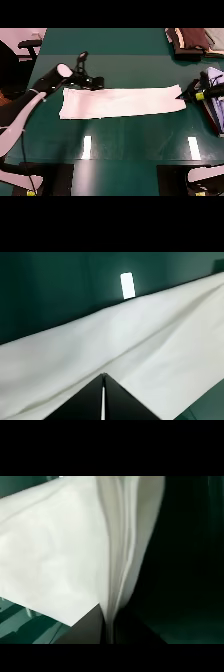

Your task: Fold the shirts.

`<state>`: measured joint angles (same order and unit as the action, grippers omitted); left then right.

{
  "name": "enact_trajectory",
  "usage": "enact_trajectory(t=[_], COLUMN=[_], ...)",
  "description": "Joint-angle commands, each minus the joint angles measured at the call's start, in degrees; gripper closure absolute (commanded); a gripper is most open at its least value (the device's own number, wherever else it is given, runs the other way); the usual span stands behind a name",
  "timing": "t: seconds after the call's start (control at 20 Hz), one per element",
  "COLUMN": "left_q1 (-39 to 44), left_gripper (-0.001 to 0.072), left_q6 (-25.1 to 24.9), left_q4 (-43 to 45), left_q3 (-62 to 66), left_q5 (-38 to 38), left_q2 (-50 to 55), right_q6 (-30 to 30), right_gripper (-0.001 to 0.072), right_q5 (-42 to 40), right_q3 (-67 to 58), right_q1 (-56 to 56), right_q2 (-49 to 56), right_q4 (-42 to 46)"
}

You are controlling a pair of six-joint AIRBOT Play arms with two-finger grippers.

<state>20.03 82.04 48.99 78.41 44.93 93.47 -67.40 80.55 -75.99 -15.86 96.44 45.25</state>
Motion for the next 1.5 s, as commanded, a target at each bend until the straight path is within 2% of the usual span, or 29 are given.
enact_trajectory(t=[0.0,0.25,0.55,0.8,1.0,1.3,1.35,1.45], left_q1=[5.3,9.3,9.9,9.3,3.2,-13.6,-16.0,-20.2], left_gripper=[0.0683,0.0684,0.0683,0.0683,0.0683,0.0682,0.0682,0.0682], left_q6=[0.5,2.0,2.0,1.9,1.5,1.5,1.5,1.5], left_q4=[-0.2,-0.2,0.8,2.0,7.3,16.9,18.5,19.9], left_q3=[6.7,12.7,12.7,14.7,20.3,24.3,24.3,24.3], left_q5=[-0.4,1.1,3.9,6.6,11.7,18.6,18.8,18.8], left_q2=[6.8,14.8,16.8,16.6,11.1,-7.6,-10.4,-15.1], right_q6=[0.4,-2.4,-5.7,-5.8,-5.7,-2.8,-1.5,-0.1], right_gripper=[0.0696,0.0696,0.0696,0.0696,0.0696,0.0691,0.0633,0.0311], right_q5=[4.5,4.9,3.9,2.5,-1.6,-14.5,-17.7,-23.1], right_q3=[-7.4,-18.7,-28.2,-30.8,-30.8,-30.8,-30.8,-30.8], right_q1=[2.8,11.6,21.5,27.5,33.9,53.2,56.6,62.1], right_q2=[-3.8,-9.9,-10.0,-10.0,-9.1,0.0,2.4,6.6], right_q4=[-4.2,-5.8,-6.3,-6.4,-10.3,-11.3,-11.3,-11.3])
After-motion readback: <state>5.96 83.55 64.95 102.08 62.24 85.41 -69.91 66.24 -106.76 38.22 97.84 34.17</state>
